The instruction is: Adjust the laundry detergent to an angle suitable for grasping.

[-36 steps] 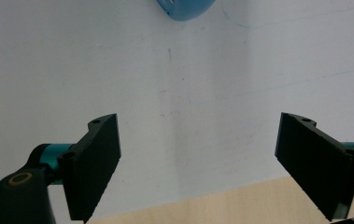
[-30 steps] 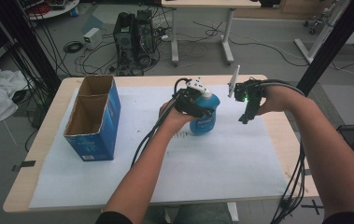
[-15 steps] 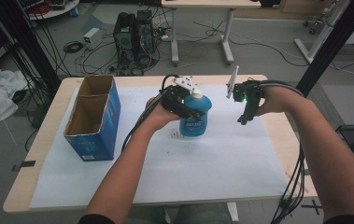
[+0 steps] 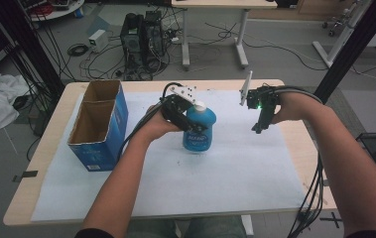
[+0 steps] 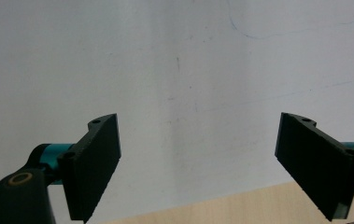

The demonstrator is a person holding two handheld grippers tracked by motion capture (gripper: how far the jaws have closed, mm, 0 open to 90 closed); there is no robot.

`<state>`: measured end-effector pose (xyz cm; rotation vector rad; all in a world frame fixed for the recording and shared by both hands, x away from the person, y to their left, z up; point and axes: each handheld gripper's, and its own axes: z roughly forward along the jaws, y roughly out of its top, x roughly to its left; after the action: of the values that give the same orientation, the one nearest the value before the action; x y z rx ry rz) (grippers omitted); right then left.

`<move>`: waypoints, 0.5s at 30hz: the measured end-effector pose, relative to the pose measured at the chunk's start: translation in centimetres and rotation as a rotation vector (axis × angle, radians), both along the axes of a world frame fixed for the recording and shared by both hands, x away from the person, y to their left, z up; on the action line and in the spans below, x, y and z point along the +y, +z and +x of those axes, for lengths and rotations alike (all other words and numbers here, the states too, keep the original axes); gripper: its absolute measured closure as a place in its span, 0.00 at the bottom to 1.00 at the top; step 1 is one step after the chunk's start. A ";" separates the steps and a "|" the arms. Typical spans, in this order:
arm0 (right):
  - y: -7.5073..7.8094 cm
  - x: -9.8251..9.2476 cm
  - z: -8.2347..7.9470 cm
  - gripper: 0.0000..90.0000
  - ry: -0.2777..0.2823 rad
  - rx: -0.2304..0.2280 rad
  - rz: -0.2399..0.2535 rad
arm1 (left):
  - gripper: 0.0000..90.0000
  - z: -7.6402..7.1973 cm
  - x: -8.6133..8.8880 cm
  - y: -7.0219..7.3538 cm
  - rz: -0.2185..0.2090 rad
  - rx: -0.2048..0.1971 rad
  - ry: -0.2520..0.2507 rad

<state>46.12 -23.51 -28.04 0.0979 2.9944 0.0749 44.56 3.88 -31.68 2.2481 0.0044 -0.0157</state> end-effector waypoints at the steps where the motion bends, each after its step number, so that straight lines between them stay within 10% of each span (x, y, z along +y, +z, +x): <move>1: 0.0 0.0 0.0 0.15 -0.009 0.002 0.004 | 0.50 0.2 0.1 -0.1 0.014 -0.008 -0.010; 15: -0.1 0.2 -0.2 0.15 -0.031 0.009 0.011 | 0.50 0.5 1.5 -1.5 0.012 0.015 -0.057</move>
<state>45.93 -23.34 -28.16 0.1462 3.0003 0.0873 45.03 5.38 -33.15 2.2600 -0.0518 -0.0633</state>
